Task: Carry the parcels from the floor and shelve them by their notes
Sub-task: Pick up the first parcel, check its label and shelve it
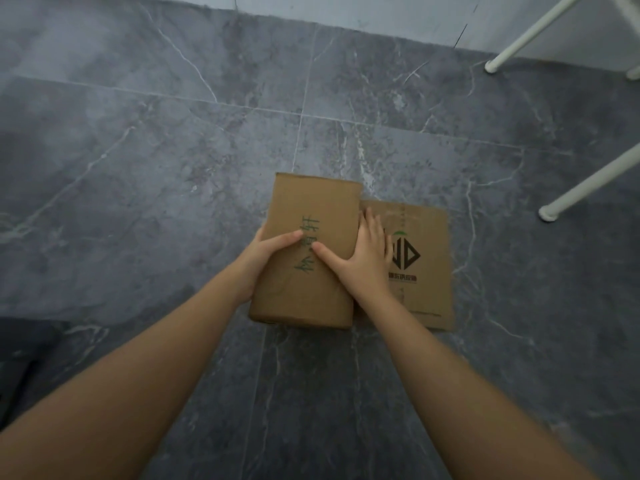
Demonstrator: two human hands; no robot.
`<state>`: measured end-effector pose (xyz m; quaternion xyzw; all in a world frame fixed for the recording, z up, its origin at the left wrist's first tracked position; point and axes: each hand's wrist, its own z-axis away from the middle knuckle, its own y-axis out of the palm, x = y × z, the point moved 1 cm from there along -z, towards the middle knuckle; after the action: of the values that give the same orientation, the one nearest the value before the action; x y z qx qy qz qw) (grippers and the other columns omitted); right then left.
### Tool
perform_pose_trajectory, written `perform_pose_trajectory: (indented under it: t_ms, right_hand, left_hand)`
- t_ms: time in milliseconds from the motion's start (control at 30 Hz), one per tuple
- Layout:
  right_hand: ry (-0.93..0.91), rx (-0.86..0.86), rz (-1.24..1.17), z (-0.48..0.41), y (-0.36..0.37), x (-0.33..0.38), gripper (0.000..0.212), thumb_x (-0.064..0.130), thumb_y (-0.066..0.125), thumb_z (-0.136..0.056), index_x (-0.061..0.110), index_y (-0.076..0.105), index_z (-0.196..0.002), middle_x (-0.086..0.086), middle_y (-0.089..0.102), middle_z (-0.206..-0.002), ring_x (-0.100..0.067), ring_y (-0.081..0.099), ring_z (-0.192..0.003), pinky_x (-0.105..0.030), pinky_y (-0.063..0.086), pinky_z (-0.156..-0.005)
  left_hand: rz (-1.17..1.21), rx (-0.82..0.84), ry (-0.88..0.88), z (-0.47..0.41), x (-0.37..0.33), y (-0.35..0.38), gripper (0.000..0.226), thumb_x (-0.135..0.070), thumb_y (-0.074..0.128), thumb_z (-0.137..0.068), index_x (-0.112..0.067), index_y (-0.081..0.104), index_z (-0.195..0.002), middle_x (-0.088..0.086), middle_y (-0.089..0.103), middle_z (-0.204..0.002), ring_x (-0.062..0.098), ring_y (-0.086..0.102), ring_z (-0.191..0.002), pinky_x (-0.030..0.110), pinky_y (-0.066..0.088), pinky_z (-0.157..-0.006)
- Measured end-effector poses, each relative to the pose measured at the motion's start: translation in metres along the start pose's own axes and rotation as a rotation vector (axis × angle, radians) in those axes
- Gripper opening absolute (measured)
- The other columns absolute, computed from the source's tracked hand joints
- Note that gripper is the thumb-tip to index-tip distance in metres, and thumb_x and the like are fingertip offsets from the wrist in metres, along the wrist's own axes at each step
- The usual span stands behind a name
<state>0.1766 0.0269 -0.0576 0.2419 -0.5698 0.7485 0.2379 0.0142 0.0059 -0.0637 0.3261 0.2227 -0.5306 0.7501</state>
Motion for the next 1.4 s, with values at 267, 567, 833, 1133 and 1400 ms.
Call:
perform_pose_trajectory:
  t_ms: [267, 567, 833, 1133, 1400]
  right_hand:
    - [0.028, 0.009, -0.563, 0.030, -0.079, 0.092, 0.100, 0.035, 0.078, -0.072, 0.026, 0.016, -0.150, 0.004, 0.045, -0.143, -0.009, 0.048, -0.122, -0.031, 0.042, -0.104]
    - [-0.223, -0.116, -0.569, 0.110, -0.333, 0.321, 0.099, 0.034, 0.078, -0.073, 0.032, 0.015, -0.149, 0.005, 0.043, -0.146, -0.009, 0.048, -0.125, -0.031, 0.044, -0.103]
    - [-0.489, -0.299, -0.573, 0.210, -0.578, 0.535, 0.100, 0.038, 0.078, -0.072, 0.037, 0.013, -0.149, 0.009, 0.043, -0.145, -0.009, 0.049, -0.124, -0.028, 0.041, -0.103]
    - [-0.768, -0.440, -0.642, 0.341, -0.744, 0.648, 0.098, 0.035, 0.078, -0.072, 0.039, 0.017, -0.148, 0.013, 0.046, -0.141, -0.005, 0.050, -0.119, -0.023, 0.042, -0.100]
    - [-0.920, -0.480, -0.666, 0.458, -0.809, 0.641, 0.098, 0.035, 0.079, -0.072, 0.035, 0.018, -0.149, 0.018, 0.048, -0.130, 0.002, 0.051, -0.109, -0.002, 0.038, -0.085]
  left_hand:
    - [0.061, -0.065, 0.205, 0.086, -0.079, 0.026, 0.056, -0.015, 0.067, -0.080, -0.014, 0.049, -0.133, 0.015, 0.064, -0.122, 0.024, 0.067, -0.093, 0.035, 0.060, -0.073]
    - [0.037, -0.090, 0.455, 0.326, -0.322, 0.108, 0.056, -0.024, 0.071, -0.079, -0.023, 0.049, -0.131, 0.004, 0.067, -0.112, 0.017, 0.069, -0.091, 0.027, 0.060, -0.064]
    - [0.016, 0.017, 0.785, 0.580, -0.544, 0.189, 0.051, -0.023, 0.069, -0.080, -0.027, 0.050, -0.127, 0.000, 0.068, -0.110, 0.018, 0.069, -0.095, 0.028, 0.058, -0.069]
    - [-0.064, 0.003, 1.073, 0.801, -0.640, 0.258, 0.049, -0.027, 0.069, -0.079, -0.030, 0.048, -0.123, -0.009, 0.065, -0.104, 0.009, 0.066, -0.090, 0.018, 0.055, -0.062]
    - [-0.071, -0.029, 1.205, 0.930, -0.597, 0.308, 0.061, -0.029, 0.070, -0.079, -0.027, 0.045, -0.134, -0.005, 0.064, -0.113, 0.009, 0.065, -0.093, 0.017, 0.055, -0.062]
